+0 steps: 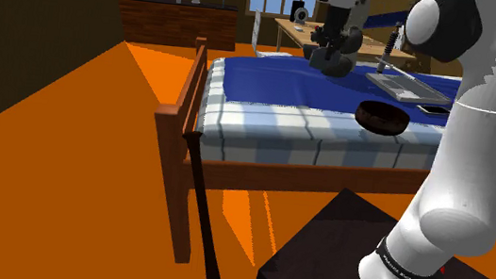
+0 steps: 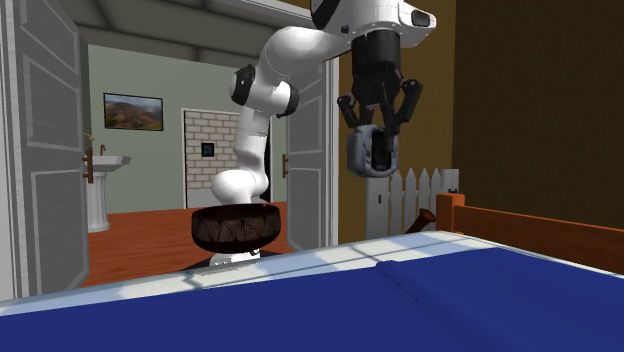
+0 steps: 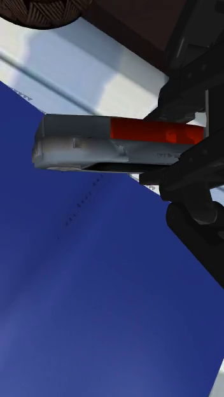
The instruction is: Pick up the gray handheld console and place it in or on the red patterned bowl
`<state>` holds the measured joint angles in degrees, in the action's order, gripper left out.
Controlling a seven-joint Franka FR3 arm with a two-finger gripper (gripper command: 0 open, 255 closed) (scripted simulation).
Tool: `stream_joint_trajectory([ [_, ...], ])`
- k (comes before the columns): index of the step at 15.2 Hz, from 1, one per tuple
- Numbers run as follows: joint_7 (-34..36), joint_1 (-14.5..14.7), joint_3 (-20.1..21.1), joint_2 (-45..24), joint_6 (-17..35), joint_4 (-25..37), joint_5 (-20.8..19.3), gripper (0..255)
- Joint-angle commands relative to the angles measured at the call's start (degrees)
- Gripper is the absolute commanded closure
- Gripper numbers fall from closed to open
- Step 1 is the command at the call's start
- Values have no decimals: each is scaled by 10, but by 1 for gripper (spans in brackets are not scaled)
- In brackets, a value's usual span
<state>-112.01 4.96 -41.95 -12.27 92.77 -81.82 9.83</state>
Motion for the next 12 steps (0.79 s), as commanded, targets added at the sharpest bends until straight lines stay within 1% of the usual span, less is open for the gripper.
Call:
stream_joint_trajectory([
  [1, 2, 15, -7, 53, 15, -56, -35, 255],
  [3, 10, 26, -8, 107, 26, -107, -72, 255],
  [6, 25, 30, -3, 187, 34, -173, -126, 255],
  [9, 37, 19, 10, 261, 33, -230, -173, 255],
  [12, 44, 0, 25, 329, 24, -278, -213, 255],
])
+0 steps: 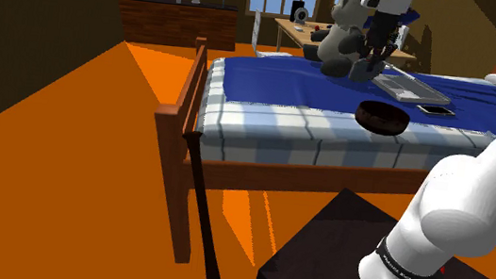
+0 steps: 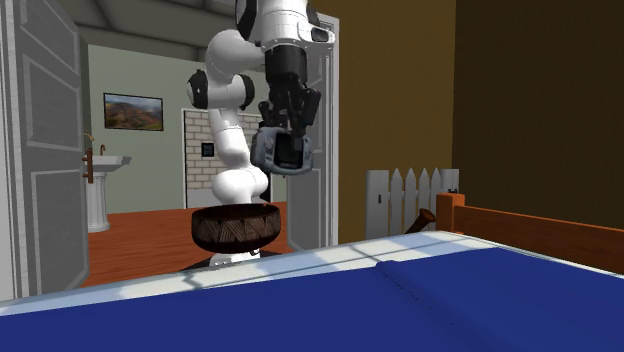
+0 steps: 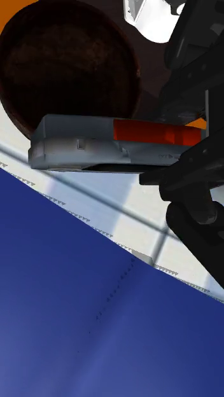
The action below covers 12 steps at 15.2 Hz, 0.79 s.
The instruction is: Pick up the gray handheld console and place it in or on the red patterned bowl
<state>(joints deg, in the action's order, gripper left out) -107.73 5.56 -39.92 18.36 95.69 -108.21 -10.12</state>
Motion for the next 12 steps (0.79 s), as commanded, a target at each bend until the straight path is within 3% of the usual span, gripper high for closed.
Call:
stream_joint_trajectory([
  [1, 2, -14, 9, 44, -9, -28, -25, 255],
  [7, -9, -68, 31, 162, -45, -100, -83, 255],
  [12, -6, -73, 24, 170, -10, -143, -91, 255],
])
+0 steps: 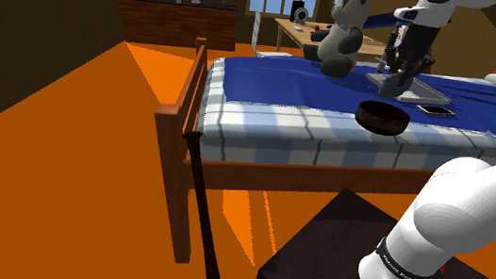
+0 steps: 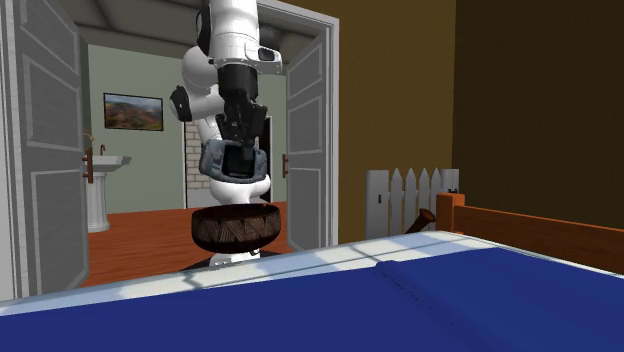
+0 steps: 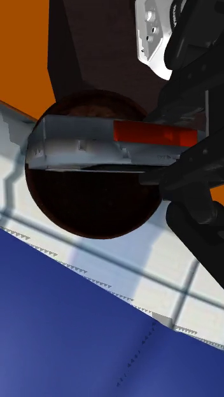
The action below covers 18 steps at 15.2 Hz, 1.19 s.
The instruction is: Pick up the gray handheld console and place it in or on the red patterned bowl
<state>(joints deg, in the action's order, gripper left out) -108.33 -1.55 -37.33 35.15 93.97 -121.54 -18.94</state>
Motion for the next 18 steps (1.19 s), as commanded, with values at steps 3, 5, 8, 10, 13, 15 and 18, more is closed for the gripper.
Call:
stream_joint_trajectory([
  [3, 2, -4, -7, 6, 29, -34, -7, 255],
  [5, 3, -6, -11, 7, 44, -50, -11, 255],
  [8, 4, -8, -17, 9, 66, -73, -16, 255],
  [10, 5, -9, -22, 9, 80, -87, -19, 255],
  [13, 5, -9, -23, 9, 84, -91, -20, 255],
  [15, 5, -9, -23, 9, 84, -91, -20, 255],
  [18, 5, -9, -23, 9, 84, -91, -20, 255],
])
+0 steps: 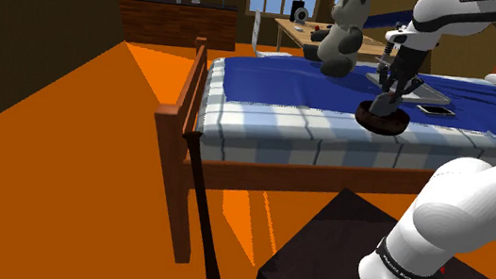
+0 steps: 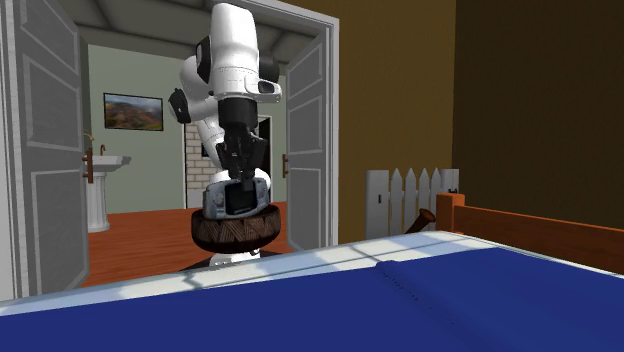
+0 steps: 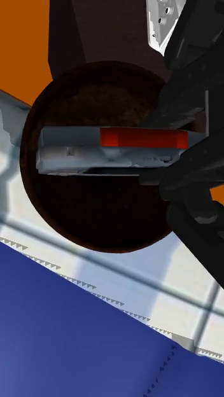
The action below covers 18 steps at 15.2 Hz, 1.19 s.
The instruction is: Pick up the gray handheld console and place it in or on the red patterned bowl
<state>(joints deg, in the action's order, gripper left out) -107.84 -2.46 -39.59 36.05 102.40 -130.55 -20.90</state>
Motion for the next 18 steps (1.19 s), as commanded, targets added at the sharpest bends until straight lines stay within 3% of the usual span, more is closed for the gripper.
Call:
stream_joint_trajectory([
  [1, 0, 0, 0, 0, 0, 0, 0, 0],
  [6, 0, 0, 0, 0, 0, -1, 0, 0],
  [10, -5, 5, 19, -3, -70, 71, 14, 0],
  [18, -5, 5, 19, -3, -70, 71, 14, 0],
])
